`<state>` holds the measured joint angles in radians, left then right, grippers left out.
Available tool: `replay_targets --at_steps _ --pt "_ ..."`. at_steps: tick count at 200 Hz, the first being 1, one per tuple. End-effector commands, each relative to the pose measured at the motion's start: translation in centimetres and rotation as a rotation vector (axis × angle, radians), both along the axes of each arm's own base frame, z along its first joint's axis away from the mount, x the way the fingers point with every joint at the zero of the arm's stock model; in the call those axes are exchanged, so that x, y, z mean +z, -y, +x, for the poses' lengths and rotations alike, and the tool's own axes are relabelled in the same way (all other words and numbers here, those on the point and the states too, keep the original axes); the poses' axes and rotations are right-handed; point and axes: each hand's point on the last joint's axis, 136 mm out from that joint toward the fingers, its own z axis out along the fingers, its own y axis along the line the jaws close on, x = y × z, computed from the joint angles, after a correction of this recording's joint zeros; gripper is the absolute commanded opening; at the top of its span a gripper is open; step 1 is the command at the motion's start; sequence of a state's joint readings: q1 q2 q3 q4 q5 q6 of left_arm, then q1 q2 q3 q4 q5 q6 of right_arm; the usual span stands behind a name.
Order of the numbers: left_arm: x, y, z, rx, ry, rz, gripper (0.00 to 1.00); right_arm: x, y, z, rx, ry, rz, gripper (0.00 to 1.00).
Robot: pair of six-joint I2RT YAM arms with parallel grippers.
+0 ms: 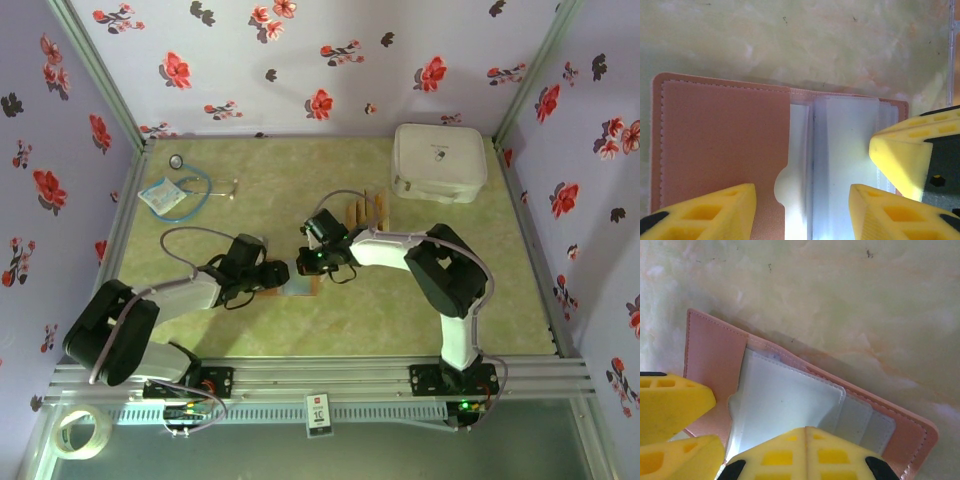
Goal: Put the credit cards into the card holder
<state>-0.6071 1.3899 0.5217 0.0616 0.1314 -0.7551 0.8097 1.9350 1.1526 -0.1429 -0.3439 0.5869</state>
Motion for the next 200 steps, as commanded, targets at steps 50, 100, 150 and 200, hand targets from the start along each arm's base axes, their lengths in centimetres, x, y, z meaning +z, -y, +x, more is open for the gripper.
replay_targets --at_steps 50,100,150,200 --pt "-1.4 -0.1 -0.3 -0.064 -0.01 0.076 0.53 -0.9 -0.4 -0.2 -0.01 -0.031 0.012 0.0" --pt "-3.0 -0.6 -0.7 -0.083 -0.054 0.128 0.48 -0.7 -0.4 -0.2 -0.012 -0.029 0.018 0.0" --pt "-4.4 -1.5 -1.4 -0.092 -0.104 0.215 0.41 -0.2 -0.6 0.0 -0.014 -0.023 0.027 0.01" --pt "-5.8 -1.9 -1.9 -0.11 -0.147 0.289 0.39 1.1 -0.5 0.3 -0.025 -0.004 0.045 0.13"
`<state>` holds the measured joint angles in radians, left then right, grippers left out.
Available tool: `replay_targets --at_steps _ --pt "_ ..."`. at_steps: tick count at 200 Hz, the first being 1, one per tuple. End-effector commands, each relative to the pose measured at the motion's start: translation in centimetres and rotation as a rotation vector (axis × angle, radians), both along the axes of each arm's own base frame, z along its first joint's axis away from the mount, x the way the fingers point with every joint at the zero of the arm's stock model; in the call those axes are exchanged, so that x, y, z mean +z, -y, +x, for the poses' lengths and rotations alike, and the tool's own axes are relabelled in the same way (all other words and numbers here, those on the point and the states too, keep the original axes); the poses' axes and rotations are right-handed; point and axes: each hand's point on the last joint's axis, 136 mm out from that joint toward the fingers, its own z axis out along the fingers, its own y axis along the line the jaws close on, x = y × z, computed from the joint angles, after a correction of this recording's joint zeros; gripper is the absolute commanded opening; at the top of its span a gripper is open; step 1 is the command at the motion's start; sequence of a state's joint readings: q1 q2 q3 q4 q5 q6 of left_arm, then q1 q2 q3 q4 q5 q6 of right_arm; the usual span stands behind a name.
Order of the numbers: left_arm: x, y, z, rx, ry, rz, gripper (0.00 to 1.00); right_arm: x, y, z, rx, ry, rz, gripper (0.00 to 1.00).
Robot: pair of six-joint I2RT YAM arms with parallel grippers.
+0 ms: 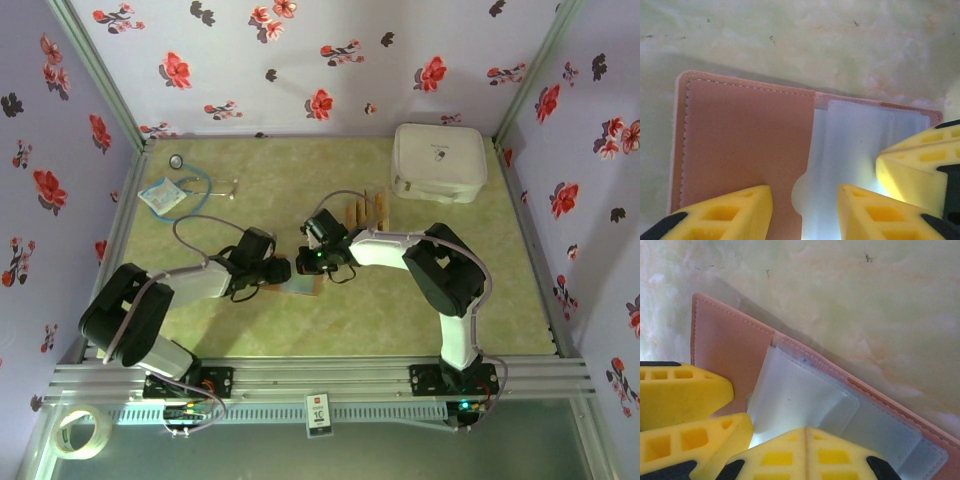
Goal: Put the credit cards into the card holder
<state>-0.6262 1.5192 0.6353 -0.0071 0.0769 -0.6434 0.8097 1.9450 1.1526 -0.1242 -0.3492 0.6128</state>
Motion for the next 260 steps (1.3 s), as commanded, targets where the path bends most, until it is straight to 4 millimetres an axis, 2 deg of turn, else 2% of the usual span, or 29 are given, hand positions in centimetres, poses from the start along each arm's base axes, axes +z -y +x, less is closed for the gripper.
replay_targets --at_steps 1,42,76,150,205,226,260 --pt "-4.5 -2.5 -3.3 -0.025 -0.147 0.163 0.39 1.4 -0.2 0.2 -0.009 0.01 0.034 0.13" --pt "-5.0 -2.7 -3.4 -0.022 -0.159 0.176 0.38 3.4 1.1 0.9 -0.061 0.049 0.046 0.27" --pt "-5.0 -2.6 -3.4 -0.021 -0.157 0.172 0.38 3.2 1.7 0.8 -0.091 0.039 0.056 0.35" --pt "-4.8 -2.5 -3.4 -0.022 -0.149 0.167 0.38 1.6 0.8 0.8 -0.105 -0.013 0.092 0.36" --pt "-4.6 -2.4 -3.4 -0.023 -0.138 0.157 0.38 1.8 -0.5 0.9 -0.104 -0.044 0.153 0.36" --pt "-3.6 -2.1 -3.0 -0.018 -0.112 0.138 0.41 2.6 -1.1 1.1 -0.112 -0.049 0.192 0.36" --pt "-0.1 -1.9 -1.3 0.022 -0.016 0.082 0.53 3.7 -1.8 1.3 -0.125 -0.059 0.246 0.37"
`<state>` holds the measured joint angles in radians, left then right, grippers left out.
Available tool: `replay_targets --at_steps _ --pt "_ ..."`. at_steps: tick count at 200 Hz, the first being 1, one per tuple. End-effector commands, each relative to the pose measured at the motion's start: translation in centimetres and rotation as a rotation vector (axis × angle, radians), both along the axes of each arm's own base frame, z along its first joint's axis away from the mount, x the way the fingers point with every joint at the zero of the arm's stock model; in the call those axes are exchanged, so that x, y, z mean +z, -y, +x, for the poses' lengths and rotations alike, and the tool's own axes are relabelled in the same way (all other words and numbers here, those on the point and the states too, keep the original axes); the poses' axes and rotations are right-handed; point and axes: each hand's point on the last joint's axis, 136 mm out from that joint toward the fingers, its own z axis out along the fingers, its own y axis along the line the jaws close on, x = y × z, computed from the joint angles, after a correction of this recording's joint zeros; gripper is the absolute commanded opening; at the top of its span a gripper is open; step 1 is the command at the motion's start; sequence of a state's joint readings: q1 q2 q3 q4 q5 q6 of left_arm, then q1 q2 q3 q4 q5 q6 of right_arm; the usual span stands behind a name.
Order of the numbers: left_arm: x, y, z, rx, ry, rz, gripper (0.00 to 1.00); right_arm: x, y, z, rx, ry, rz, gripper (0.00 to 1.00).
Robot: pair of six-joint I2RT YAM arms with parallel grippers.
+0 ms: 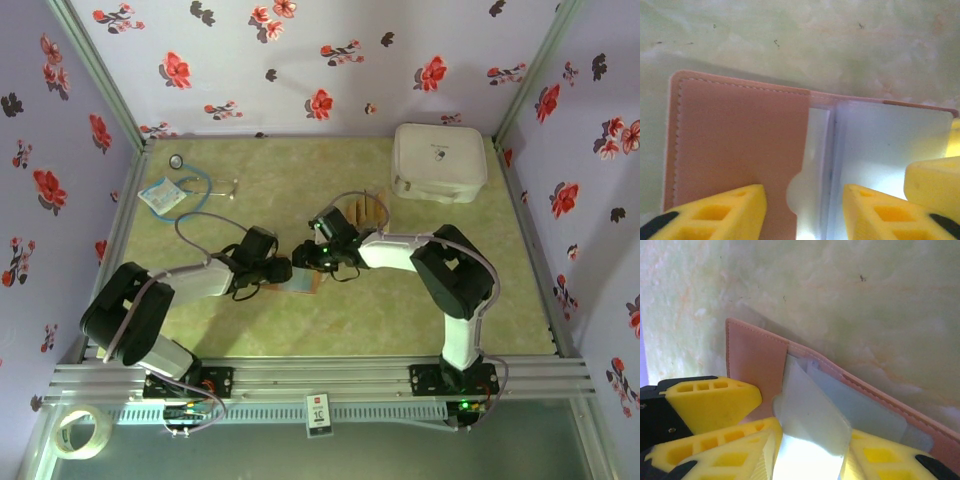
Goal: Put the credit cards into the card holder
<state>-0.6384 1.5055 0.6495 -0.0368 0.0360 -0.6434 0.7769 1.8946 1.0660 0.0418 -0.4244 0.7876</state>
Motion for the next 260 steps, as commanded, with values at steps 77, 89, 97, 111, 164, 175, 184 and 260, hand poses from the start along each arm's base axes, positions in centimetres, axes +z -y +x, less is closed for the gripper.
replay_targets --at_steps 77,89,97,111,164,175,184,260 --pt "5.9 -4.1 0.5 0.183 0.14 -0.055 0.68 3.4 -4.1 0.7 -0.001 -0.009 0.176 0.37" --pt "6.7 -5.0 0.6 0.218 0.162 -0.062 0.7 3.6 -4.7 0.6 0.007 -0.009 0.181 0.37" --pt "7.2 -5.6 0.6 0.24 0.175 -0.066 0.72 3.6 -5.1 0.5 0.012 -0.01 0.181 0.37" --pt "8.1 -6.6 0.7 0.27 0.193 -0.075 0.76 3.6 -5.9 0.3 0.024 -0.012 0.177 0.38" --pt "9.7 -8.3 0.5 0.301 0.213 -0.097 1.0 1.2 -8.6 0.3 0.043 -0.049 0.151 0.39" --pt "9.5 -8.3 0.4 0.297 0.208 -0.098 1.0 0.9 -8.8 0.3 0.043 -0.056 0.148 0.39" --pt "9.3 -8.2 0.3 0.293 0.2 -0.1 1.0 0.7 -8.8 0.2 0.043 -0.061 0.148 0.39" --pt "6.7 -7.8 0.0 0.267 0.124 -0.068 1.0 4.5 -6.6 -0.1 0.052 0.015 0.139 0.44"
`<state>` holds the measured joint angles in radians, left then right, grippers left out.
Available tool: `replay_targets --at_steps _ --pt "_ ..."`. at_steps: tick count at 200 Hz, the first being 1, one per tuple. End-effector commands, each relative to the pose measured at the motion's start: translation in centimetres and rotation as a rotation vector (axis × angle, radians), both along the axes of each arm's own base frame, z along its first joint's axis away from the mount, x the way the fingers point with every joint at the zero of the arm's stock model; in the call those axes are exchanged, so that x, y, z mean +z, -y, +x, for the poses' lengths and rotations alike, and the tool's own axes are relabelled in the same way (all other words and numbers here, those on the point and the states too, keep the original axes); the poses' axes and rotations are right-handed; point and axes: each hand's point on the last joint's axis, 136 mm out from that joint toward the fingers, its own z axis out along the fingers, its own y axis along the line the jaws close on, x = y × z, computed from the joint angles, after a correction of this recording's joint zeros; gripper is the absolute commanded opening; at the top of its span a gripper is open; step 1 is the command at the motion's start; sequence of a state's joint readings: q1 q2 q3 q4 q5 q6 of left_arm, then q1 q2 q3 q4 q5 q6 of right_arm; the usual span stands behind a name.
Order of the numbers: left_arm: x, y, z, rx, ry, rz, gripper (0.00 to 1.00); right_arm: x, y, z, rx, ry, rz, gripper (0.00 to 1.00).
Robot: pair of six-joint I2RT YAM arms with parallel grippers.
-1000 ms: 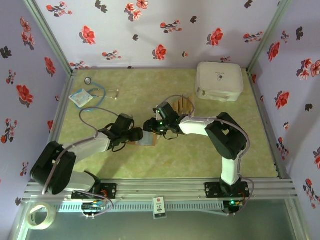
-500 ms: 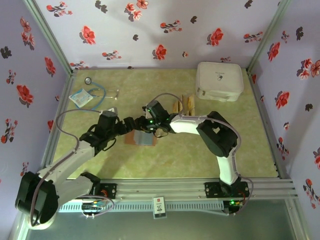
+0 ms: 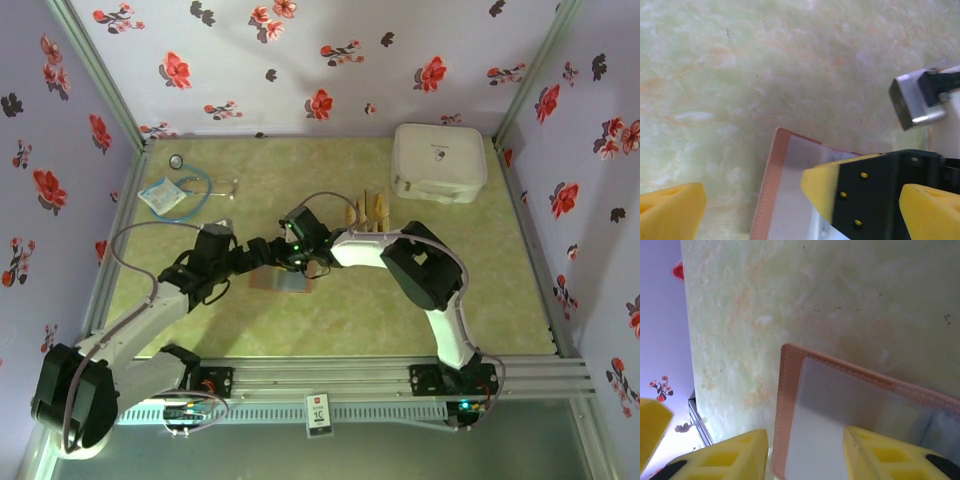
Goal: Put the credit cards into the card holder
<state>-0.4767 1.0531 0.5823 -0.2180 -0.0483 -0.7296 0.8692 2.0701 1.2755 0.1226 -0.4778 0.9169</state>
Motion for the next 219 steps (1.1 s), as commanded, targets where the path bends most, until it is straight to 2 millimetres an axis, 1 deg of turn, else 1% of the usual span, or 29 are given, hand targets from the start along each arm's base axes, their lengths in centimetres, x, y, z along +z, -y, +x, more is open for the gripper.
replay_targets --at_steps 1,18,51,76,104,136,171,219 --pt "-1.9 -0.2 -0.5 -0.015 -0.058 0.025 1.0 3.6 1.3 0.1 0.002 0.064 0.015 0.44" --pt "-2.9 0.0 -0.6 -0.028 -0.086 0.038 1.0 3.7 2.7 -0.1 -0.004 0.076 -0.011 0.45" --pt "-4.5 0.2 -0.7 -0.059 -0.138 0.077 1.0 3.0 5.0 -1.0 -0.016 0.083 -0.05 0.45" --pt "-5.9 0.0 -1.1 -0.067 -0.179 0.107 1.0 1.7 6.6 -1.6 -0.029 0.079 -0.085 0.45" --pt "-7.7 -0.9 -1.7 -0.047 -0.223 0.148 1.0 0.3 8.2 -2.2 -0.039 0.081 -0.131 0.45" --pt "-9.5 -1.6 -2.6 -0.03 -0.261 0.174 1.0 -1.0 10.0 -2.2 -0.047 0.09 -0.196 0.45" --pt "-10.5 -1.7 -3.1 -0.027 -0.28 0.178 1.0 -1.2 11.2 -2.0 -0.057 0.096 -0.221 0.45" --pt "-10.9 -1.0 -3.6 -0.039 -0.285 0.172 1.0 -1.4 12.0 -2.0 -0.072 0.093 -0.239 0.45"
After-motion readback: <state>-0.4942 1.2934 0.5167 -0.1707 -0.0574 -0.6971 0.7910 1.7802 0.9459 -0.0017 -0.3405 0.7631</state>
